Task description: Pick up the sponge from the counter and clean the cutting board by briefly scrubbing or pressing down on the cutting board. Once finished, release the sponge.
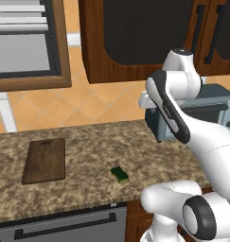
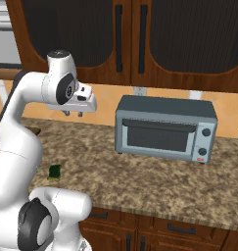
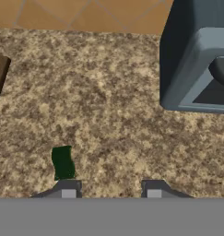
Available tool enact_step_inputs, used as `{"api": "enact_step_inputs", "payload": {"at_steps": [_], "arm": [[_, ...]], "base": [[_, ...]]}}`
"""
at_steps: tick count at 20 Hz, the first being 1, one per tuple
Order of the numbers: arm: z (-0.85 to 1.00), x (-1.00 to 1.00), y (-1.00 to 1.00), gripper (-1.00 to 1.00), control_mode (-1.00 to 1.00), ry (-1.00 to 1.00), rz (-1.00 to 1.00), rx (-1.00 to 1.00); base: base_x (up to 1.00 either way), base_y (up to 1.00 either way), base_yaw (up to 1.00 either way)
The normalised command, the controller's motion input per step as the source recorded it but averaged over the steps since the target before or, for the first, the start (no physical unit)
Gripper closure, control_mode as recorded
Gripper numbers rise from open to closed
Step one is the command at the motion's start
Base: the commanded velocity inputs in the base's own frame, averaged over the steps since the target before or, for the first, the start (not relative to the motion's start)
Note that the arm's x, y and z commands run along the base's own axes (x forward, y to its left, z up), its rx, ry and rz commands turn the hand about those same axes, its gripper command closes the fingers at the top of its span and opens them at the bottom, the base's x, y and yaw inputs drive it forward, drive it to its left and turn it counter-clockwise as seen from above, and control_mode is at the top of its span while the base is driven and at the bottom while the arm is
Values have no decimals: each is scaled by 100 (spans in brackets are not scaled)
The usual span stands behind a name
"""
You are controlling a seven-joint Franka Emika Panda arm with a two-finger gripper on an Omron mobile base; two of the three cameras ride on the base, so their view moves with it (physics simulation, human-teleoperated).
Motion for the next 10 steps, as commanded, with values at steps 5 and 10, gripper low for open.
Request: {"api": "enact_step_inputs", "payload": {"at_steps": [5,10], "arm": [[-7,-4,13,-100,-100,2,2,-5],[-60,0,67,-100,-100,-1,-2,0]], "base": [[0,0,0],[0,0,0]]}}
